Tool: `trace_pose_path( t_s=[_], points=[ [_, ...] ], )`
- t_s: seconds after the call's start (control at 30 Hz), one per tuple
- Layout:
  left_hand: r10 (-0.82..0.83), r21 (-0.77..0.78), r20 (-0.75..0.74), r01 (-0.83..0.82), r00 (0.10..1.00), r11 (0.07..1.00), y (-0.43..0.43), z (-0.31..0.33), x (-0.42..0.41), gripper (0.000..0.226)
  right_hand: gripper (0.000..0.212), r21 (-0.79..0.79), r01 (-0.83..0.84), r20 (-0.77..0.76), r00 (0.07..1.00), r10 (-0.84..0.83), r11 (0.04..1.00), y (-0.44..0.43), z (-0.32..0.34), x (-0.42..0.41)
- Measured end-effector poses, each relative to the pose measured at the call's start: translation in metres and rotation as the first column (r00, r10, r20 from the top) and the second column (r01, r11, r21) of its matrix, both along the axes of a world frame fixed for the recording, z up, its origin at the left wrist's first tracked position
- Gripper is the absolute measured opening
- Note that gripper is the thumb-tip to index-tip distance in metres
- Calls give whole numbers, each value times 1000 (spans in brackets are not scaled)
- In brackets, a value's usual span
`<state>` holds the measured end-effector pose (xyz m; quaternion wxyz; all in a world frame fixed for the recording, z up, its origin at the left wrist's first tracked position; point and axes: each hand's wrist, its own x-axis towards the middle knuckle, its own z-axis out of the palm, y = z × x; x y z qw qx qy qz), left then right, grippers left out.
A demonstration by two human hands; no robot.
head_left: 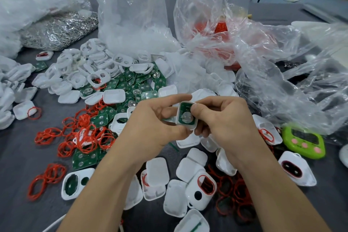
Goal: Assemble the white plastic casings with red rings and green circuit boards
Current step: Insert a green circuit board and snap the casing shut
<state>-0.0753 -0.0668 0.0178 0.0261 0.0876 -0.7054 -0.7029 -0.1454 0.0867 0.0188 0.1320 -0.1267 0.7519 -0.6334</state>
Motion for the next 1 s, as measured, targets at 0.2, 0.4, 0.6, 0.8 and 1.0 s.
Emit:
trace_pose_path(
  t_s=[0.2, 0.4, 0.6, 0.8, 1.0],
  points=[
    [32, 78, 10, -33, 999, 996, 0, 5, 2, 59, 15, 38, 72, 1, 997, -72, 997, 14, 14, -8],
    [37, 69, 39, -39, 999, 997, 0, 4, 2, 66, 21, 740, -156, -48, 958, 283, 654, 59, 48, -12],
    [73, 89, 44, -76, 996, 993, -1, 3, 2, 65, 46, 914, -202, 85, 943, 320, 352, 51, 62, 11],
    [70, 83, 49, -74, 996, 994, 0, 2, 2, 64, 40, 990, -96, 35, 884, 466, 107, 33, 59, 39],
    [83, -19, 50, -83, 995, 996, 2, 0, 1, 63, 9, 865, -151, -36, 933, 359, 479, 52, 54, 8]
  ],
)
